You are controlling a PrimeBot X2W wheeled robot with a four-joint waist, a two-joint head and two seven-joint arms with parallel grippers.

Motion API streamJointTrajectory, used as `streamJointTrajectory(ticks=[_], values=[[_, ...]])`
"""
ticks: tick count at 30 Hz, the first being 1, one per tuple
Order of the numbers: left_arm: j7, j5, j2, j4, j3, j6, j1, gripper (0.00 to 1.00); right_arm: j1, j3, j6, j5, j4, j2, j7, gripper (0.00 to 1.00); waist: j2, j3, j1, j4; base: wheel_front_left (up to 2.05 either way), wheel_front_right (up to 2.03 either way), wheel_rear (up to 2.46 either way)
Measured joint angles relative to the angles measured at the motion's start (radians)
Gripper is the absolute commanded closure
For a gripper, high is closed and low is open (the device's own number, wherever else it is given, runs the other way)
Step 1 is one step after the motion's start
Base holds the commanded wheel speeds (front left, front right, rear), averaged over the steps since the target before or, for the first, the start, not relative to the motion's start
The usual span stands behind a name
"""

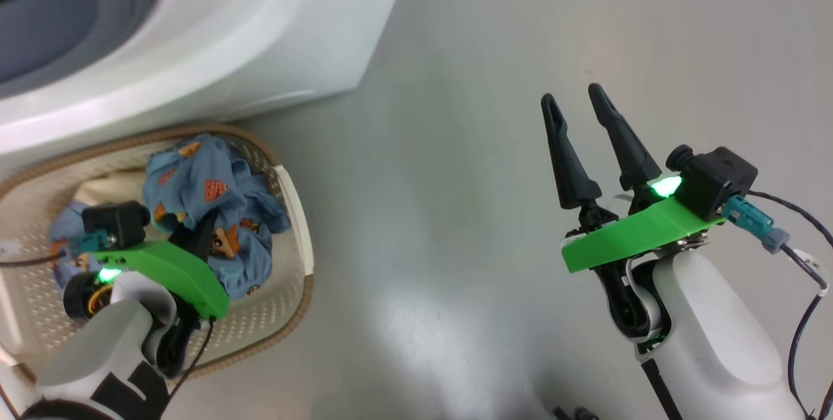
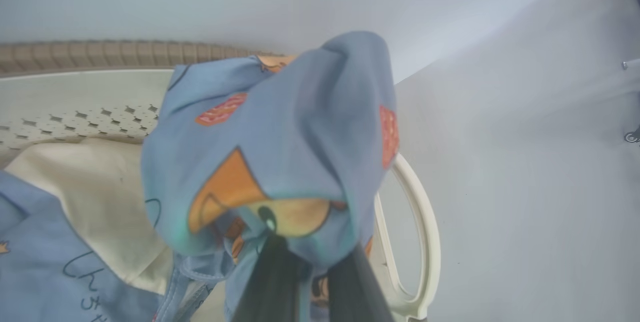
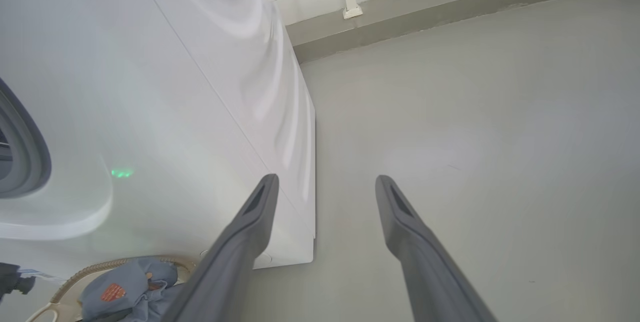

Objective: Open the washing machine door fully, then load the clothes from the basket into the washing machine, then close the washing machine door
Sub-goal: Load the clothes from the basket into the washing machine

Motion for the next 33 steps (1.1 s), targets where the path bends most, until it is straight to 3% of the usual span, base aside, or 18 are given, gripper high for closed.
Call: streamJointTrajectory(ticks=[8, 20, 33], values=[[0.0, 0.036, -0.001, -0.089, 0.119, 0.0, 0.073, 1.0, 0.036, -0.003, 0.0, -0.007, 0.036, 0.0, 0.0, 0.0, 0.0, -0.1, 0.0, 0.028, 0.0, 0.0, 0.0], [0.0, 0.203, -0.04, -0.253, 0.336, 0.0, 0.266, 1.0, 0.124, -0.033, 0.0, -0.034, 0.086, -0.004, 0.0, 0.0, 0.0, -0.285, 0.0, 0.09, 0.0, 0.0, 0.0], [-0.003, 0.406, -0.136, -0.468, 0.599, 0.0, 0.455, 1.0, 0.195, -0.029, 0.0, -0.029, 0.111, -0.048, 0.0, 0.0, 0.0, -0.46, 0.0, 0.186, 0.0, 0.0, 0.0]])
